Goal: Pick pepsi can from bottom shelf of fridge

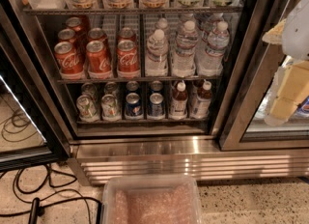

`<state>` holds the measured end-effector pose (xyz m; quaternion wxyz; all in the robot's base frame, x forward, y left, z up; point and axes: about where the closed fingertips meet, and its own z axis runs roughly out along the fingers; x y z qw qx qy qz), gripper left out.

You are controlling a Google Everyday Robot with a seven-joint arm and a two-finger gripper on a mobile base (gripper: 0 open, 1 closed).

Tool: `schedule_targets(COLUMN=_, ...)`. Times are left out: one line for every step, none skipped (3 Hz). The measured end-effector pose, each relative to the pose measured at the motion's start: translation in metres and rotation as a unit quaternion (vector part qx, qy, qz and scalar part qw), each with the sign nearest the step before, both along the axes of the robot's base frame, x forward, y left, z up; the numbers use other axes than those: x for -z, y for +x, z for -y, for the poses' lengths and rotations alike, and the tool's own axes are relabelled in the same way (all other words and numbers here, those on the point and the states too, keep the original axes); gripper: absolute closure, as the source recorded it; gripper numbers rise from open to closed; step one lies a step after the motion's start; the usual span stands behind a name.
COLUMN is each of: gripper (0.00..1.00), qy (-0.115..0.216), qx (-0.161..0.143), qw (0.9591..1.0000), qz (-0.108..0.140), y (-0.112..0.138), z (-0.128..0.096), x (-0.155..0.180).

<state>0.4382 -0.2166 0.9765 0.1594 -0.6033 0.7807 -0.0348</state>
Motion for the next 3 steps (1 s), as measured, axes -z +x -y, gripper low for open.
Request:
schedule_targets(gripper=0.00, qy=0.000, qx=0.000, qw=1.0000, qz=0.000, y=0.000, z=0.000, x=0.000)
schedule_targets(gripper=0.00, qy=0.011, qx=0.001, qw=0.9999, qz=0.001, y=0.001, z=-0.002, x=0.004)
schedule_targets(gripper=0.00, qy=0.061, qx=-0.002, qw=0.9981, qz=-0.011, y=-0.003, z=-0.016, x=0.043)
